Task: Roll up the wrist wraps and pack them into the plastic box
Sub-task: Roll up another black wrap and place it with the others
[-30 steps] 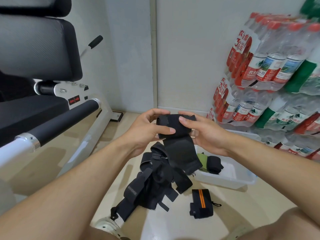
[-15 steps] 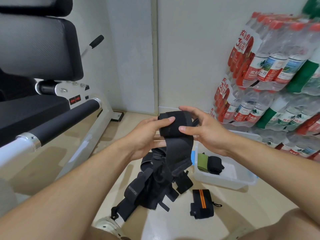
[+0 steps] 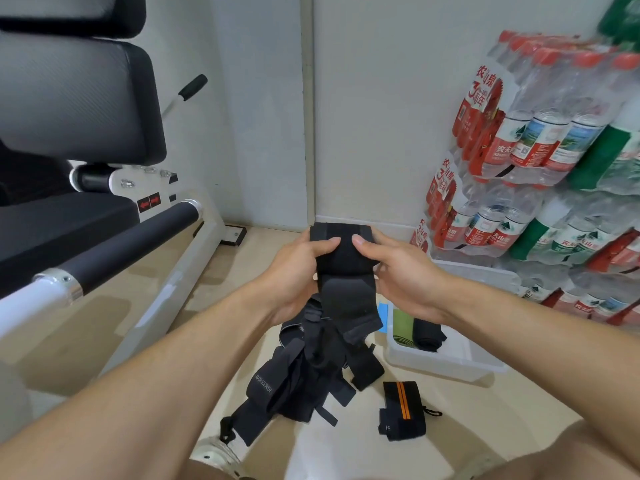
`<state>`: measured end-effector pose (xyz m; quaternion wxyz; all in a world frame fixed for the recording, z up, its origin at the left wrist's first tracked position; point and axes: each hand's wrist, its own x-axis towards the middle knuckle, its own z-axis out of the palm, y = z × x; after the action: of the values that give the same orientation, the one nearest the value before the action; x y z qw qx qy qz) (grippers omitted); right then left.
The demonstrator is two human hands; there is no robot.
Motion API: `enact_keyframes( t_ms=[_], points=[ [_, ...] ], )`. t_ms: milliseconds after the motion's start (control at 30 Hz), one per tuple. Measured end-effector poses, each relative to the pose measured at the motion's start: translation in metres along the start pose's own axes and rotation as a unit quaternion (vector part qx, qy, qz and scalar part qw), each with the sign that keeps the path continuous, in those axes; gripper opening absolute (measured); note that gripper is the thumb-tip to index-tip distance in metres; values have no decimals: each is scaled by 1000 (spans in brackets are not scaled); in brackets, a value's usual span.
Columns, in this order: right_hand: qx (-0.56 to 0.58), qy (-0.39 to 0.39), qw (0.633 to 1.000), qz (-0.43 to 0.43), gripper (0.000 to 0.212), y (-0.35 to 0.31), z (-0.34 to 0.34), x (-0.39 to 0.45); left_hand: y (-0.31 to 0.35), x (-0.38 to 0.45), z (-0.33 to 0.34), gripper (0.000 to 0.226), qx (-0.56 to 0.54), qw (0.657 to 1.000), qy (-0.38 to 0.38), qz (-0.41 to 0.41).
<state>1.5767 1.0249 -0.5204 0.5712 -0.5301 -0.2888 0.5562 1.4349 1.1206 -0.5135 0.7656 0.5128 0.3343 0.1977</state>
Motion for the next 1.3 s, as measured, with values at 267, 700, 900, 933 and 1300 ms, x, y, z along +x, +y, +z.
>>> enact_keyframes(
  t_ms=[267, 700, 900, 933, 1300],
  points=[
    [-85, -7, 996, 26, 31, -3, 1, -11, -5, -2, 2, 69, 14, 999, -1, -36],
    [-116, 40, 992, -40, 52, -2, -12, -4, 5, -3, -2, 41, 8, 999, -36, -22],
    [-72, 76, 991, -78, 56, -6, -17, 4, 8, -4, -2, 29, -23, 998, -29, -41],
    [-68, 73, 992, -76, 56, -5, -17, 4, 9, -5, -2, 30, -29, 998, -28, -43],
    [-20, 7, 1000, -18, 38, -14, -19, 0, 10, -3, -8, 35, -40, 999, 14, -31]
  ],
)
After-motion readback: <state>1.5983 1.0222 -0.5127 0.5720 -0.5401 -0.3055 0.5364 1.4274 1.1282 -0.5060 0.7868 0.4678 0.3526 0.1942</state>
